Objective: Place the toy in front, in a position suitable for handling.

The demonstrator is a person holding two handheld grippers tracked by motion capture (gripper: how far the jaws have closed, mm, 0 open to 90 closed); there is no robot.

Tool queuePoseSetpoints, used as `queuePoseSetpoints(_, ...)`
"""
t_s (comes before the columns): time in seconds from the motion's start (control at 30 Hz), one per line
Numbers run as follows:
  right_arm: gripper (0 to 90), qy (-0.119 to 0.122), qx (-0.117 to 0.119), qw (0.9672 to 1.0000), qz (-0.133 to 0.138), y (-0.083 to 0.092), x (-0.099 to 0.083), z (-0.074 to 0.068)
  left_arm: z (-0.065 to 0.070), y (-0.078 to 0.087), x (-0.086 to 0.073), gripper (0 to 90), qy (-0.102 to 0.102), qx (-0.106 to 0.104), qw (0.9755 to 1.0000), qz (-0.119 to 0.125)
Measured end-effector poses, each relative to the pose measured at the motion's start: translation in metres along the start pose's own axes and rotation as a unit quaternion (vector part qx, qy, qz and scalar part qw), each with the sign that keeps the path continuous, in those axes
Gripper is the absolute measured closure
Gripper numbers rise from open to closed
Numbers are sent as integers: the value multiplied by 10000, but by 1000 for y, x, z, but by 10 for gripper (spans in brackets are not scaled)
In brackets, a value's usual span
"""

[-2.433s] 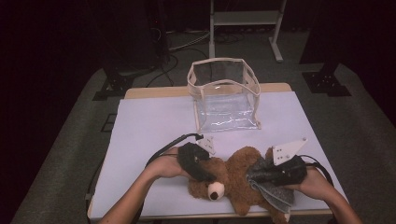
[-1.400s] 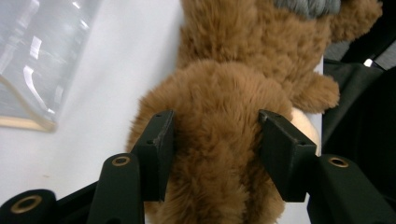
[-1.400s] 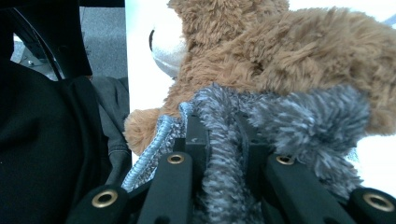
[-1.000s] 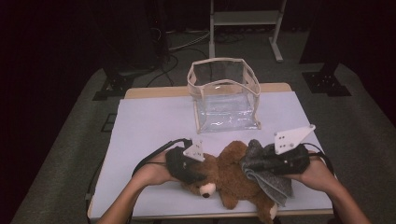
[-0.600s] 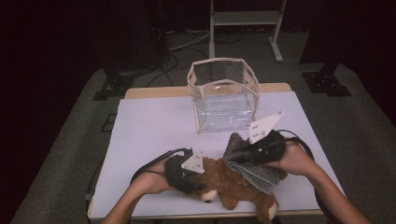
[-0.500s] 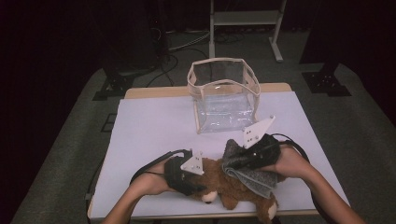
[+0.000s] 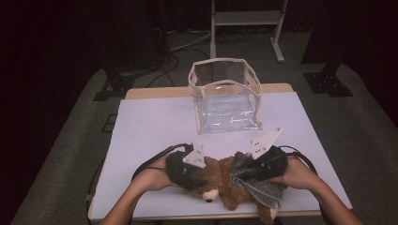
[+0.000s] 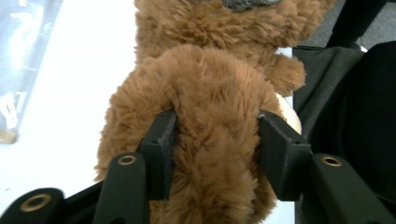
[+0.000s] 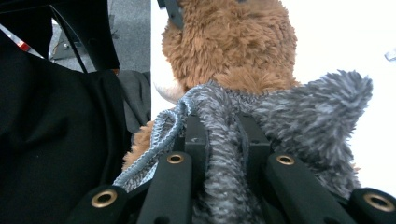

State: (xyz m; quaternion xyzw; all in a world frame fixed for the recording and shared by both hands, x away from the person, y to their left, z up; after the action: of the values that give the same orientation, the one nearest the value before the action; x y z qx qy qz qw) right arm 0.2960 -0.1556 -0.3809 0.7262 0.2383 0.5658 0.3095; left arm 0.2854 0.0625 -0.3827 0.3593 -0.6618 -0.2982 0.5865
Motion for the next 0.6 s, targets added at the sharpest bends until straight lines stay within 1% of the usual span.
queuePoseSetpoints(0.1, 770, 141, -94, 9995, -261, 0, 11, -4, 4, -5, -1, 522, -91, -6, 9999, -42)
queuePoseSetpoints(0.17, 770, 293, -167, 9987, -392, -4, 22, -8, 6, -8, -3, 530, -105, -43, 9999, -15)
queuePoseSetpoints(0.27, 770, 484, -144, 9971, -561, -15, 31, -14, 9, -7, -5, 541, -140, 13, 9999, -31)
queuePoseSetpoints(0.3, 770, 502, -125, 9972, -544, -14, 31, -14, 10, -6, -6, 544, -148, 26, 9999, -40)
queuePoseSetpoints(0.37, 769, 412, -160, 9982, -416, -6, 28, -10, 11, -6, -7, 547, -141, 15, 9999, -46)
queuePoseSetpoints(0.43, 770, 263, -245, 9990, -267, 6, 20, -6, 11, -5, -7, 547, -154, -15, 9999, -67)
queuePoseSetpoints(0.47, 769, 208, -304, 9990, -256, 12, 14, -4, 11, -5, -7, 547, -162, -19, 9998, -77)
queuePoseSetpoints(0.6, 770, -82, -586, 9976, -366, 33, -15, 5, 12, -5, -6, 547, -142, -32, 9999, -66)
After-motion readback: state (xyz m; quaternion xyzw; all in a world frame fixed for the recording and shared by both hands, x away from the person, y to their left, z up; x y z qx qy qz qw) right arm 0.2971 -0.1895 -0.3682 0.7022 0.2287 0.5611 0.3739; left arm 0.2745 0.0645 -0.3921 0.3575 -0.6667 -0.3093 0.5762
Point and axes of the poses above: each handheld gripper's, and its own axes: y roughly backward along the jaws, x roughly out of its top, z roughly to its right, the point moved 4 cm from there along -y, roughly forward along the jaws, and after that the axes turned 6 degrees about -y, right-handed, at the moved point
